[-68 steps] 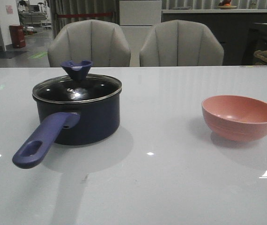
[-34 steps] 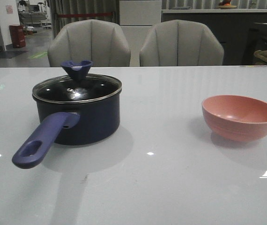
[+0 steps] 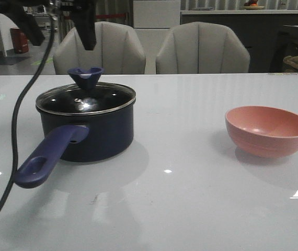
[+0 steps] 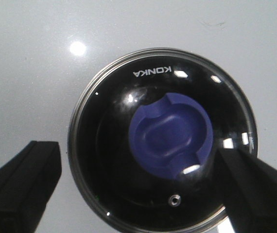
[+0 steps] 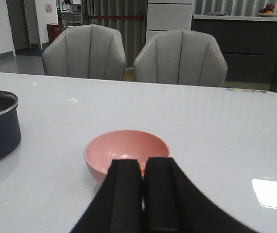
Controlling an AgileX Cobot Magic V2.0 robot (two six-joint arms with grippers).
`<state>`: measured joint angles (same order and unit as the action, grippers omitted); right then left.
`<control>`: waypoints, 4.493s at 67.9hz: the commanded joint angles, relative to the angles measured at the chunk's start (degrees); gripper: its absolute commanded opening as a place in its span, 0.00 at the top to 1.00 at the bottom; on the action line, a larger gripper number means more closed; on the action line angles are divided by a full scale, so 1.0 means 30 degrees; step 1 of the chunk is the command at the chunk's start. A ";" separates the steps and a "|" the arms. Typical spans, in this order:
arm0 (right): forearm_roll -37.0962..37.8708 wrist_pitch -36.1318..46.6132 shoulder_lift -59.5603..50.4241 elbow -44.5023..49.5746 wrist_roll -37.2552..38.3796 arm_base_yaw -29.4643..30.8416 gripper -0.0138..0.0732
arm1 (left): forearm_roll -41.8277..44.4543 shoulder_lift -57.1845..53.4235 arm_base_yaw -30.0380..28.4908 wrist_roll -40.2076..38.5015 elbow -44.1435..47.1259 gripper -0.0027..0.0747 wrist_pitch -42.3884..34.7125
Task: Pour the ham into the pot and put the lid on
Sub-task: 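Lower the left gripper onto the purple lid knob and grasp it, then lift the glass lid off the saucepan and set it beside the pot, then release the lid knob and raise the left gripper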
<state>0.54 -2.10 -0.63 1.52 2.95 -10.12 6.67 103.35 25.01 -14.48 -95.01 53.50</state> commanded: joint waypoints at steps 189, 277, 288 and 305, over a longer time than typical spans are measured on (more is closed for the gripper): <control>0.0153 0.1686 -0.0382 -0.0092 -0.0020 0.0132 0.66 | -0.0449 -0.0446 -0.6853 0.1896 -0.2868 0.61 0.4117; 0.0153 0.1686 -0.0382 -0.0092 -0.0020 0.0132 0.66 | -0.2857 -0.0552 -0.8997 0.4170 0.6230 0.15 -0.3162; 0.0153 0.1686 -0.0382 -0.0092 -0.0020 0.0132 0.66 | -0.2775 -0.2939 -0.8432 0.4170 0.6673 0.15 -0.3416; 0.0153 0.1686 -0.0382 -0.0092 -0.0020 0.0132 0.66 | -0.2651 -0.7630 -0.7552 0.4657 0.9748 0.15 -0.6403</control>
<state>0.54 -2.10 -0.63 1.52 2.95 -10.12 -1.45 88.19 1.53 -0.77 -68.10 40.08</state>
